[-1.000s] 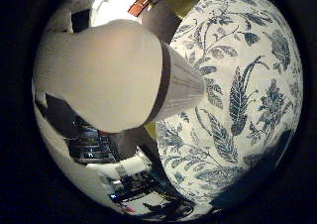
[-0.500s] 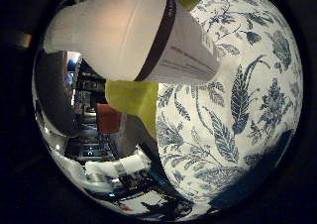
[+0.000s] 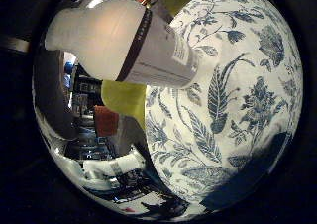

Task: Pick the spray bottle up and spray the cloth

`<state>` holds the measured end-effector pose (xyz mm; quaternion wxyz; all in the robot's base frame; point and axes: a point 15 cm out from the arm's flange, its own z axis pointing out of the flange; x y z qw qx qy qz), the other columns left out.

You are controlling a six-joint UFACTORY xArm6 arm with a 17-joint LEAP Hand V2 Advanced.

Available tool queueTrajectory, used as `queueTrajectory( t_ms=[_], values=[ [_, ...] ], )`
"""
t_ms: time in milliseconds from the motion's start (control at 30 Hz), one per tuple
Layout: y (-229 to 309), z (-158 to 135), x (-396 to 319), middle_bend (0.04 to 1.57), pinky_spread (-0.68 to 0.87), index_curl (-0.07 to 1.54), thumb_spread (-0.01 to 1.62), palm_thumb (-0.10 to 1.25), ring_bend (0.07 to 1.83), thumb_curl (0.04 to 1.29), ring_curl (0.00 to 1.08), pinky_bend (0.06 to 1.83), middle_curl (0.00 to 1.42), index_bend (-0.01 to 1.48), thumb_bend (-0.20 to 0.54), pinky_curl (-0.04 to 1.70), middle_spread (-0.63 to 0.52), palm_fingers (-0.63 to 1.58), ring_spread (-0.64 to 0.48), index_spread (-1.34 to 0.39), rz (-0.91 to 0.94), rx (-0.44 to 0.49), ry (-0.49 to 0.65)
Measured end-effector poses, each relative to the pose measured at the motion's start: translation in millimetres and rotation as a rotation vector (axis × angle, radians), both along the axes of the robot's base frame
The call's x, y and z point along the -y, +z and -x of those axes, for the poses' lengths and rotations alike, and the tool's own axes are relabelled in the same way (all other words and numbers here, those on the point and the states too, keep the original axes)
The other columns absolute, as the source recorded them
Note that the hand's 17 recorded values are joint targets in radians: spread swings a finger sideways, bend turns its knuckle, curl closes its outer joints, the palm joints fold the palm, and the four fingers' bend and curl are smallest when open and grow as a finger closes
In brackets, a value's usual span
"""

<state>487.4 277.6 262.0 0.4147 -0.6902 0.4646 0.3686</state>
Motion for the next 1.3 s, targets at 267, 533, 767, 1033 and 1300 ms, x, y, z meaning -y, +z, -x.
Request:
queueTrajectory(
  t_ms=[267,533,767,1033,1300],
  values=[
    [-9,-4,10,0.27,0.36,0.27,1.02,0.72,0.45,0.42,0.3,0.43,0.36,0.15,-0.025,0.34,0.07,0.12,0.11,-0.28,0.005,-0.016,-0.014],
    [-16,-3,34,0.27,0.36,0.27,1.02,0.71,0.44,0.42,0.3,0.41,0.36,0.15,-0.024,0.32,0.08,0.12,0.12,-0.27,0.011,-0.042,-0.035],
    [-18,-10,69,0.25,0.37,0.27,1.02,0.71,0.42,0.42,0.29,0.4,0.36,0.15,-0.024,0.31,0.08,0.13,0.13,-0.27,0.038,-0.046,-0.068],
    [-9,-18,108,0.25,0.37,0.27,1.02,0.71,0.41,0.42,0.29,0.39,0.36,0.15,-0.024,0.31,0.08,0.14,0.13,-0.27,0.045,-0.034,-0.116],
    [42,-11,149,0.24,0.38,0.28,1.02,0.71,0.4,0.42,0.29,0.38,0.36,0.16,-0.024,0.3,0.08,0.15,0.13,-0.26,0.032,0.03,-0.141]
  ],
)
